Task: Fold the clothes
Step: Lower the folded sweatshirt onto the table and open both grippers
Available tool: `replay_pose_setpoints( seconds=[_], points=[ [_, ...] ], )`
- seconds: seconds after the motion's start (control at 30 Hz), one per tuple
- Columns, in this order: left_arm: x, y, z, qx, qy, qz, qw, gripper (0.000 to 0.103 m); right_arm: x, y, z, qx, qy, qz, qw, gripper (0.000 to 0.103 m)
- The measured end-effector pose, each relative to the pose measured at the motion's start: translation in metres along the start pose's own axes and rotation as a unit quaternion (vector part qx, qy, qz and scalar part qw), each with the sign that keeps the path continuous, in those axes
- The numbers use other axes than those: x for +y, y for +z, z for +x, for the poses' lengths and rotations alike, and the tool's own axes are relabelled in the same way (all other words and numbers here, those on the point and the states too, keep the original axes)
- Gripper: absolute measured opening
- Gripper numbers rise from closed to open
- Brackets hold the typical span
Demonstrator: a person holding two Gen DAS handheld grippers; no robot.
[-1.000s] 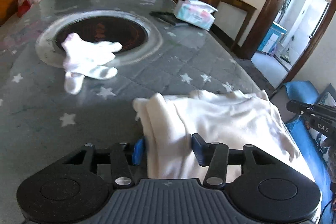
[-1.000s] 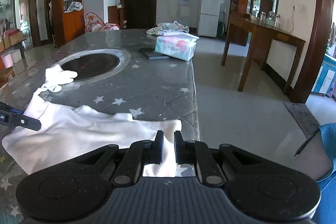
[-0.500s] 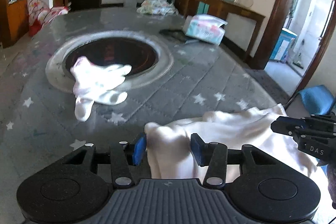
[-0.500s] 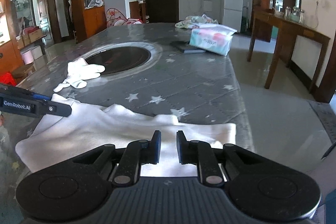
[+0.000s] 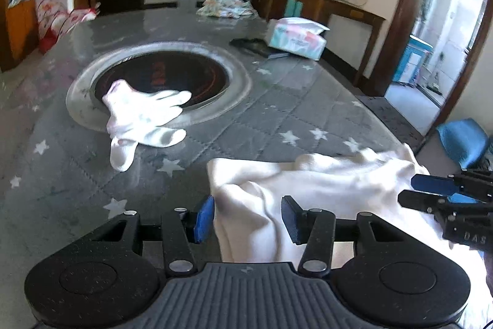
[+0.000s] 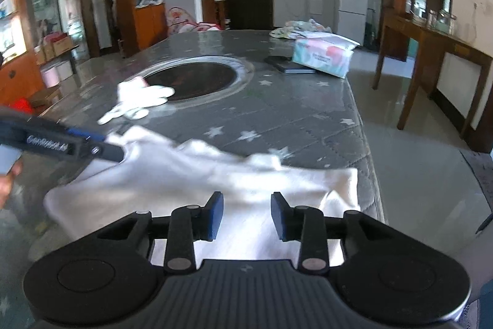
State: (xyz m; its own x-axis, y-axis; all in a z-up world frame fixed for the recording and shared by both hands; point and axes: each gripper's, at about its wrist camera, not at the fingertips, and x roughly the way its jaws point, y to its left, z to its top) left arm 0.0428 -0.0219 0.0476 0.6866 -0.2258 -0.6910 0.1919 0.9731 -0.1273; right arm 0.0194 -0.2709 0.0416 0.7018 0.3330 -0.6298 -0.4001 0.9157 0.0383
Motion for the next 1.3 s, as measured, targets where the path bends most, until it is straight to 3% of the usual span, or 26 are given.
replay_pose_setpoints(
  seconds=[0.2, 0.43, 0.6, 0.77, 0.9, 1.0, 1.17, 1.3],
  points=[
    [-0.023, -0.017, -0.02, -0.01, -0.003, 0.054, 0.9985, 0.056, 0.02, -0.022, -0.029, -0.006, 0.011, 0.001, 1.0, 0.046],
    [-0.037, -0.041, -0.021, -0.006, 0.035, 0.122, 0.9919, 0.059, 0.039, -0.043, -0.031, -0.015, -0.012, -0.012, 1.0, 0.048],
    [-0.032, -0.04, -0.025, -0.004, 0.041, 0.092, 0.9949, 0.059, 0.038, -0.042, -0.046, -0.043, -0.009, 0.002, 0.999, 0.049],
    [-0.037, -0.045, -0.027, -0.005, 0.056, 0.106, 0.9927, 0.064, 0.032, -0.052, -0.037, -0.015, -0.013, -0.005, 1.0, 0.052],
    [-0.034, -0.047, -0.033, -0.007, 0.052, 0.089, 0.9947, 0.066, 0.03, -0.056, -0.045, -0.028, -0.008, 0.002, 1.0, 0.053],
    [-0.036, -0.05, -0.038, -0.008, 0.063, 0.088, 0.9941, 0.07, 0.029, -0.059, -0.051, -0.037, -0.003, 0.01, 0.999, 0.061],
    [-0.039, -0.052, -0.054, -0.029, 0.078, 0.085, 0.9929, 0.075, 0.025, -0.066, -0.055, -0.035, -0.002, 0.014, 0.999, 0.064],
    [-0.036, -0.056, -0.06, -0.022, 0.089, 0.071, 0.9933, 0.075, 0.017, -0.07, -0.057, -0.032, 0.0, 0.021, 0.999, 0.069]
  ],
)
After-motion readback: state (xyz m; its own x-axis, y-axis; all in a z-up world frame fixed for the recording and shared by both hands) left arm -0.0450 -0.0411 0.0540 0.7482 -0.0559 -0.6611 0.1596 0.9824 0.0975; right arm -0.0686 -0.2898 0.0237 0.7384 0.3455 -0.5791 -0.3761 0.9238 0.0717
